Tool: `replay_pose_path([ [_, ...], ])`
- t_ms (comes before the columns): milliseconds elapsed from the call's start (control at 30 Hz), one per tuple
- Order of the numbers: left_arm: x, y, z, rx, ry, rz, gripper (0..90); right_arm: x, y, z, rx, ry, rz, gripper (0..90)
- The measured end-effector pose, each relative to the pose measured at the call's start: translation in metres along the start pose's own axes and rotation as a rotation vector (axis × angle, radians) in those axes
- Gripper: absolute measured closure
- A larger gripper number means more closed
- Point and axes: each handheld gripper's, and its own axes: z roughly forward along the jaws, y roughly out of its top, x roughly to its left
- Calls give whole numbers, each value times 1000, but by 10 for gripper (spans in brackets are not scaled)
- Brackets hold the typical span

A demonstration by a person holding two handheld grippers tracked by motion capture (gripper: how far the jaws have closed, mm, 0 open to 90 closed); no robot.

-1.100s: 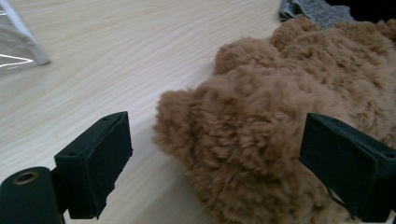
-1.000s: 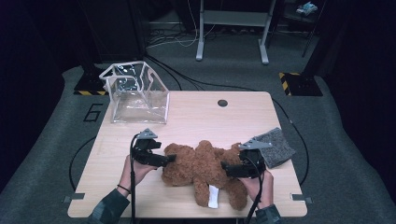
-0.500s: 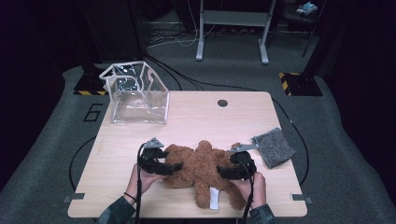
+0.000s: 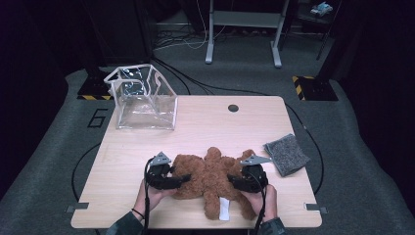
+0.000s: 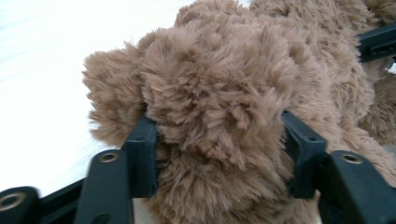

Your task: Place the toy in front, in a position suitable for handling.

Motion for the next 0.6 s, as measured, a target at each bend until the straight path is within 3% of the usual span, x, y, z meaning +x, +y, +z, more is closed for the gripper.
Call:
replay_pose_path([
  [200,-2,-3,-1,-41,3,5,518,0,-5,-3,-54,15,11,611],
  [300,-2,-4,-2,-55,2,1,558,0,-4,-9,-73,17,16,572],
  [600,-3,-4,-5,-54,0,9,599,2,-3,-24,-103,2,9,580],
])
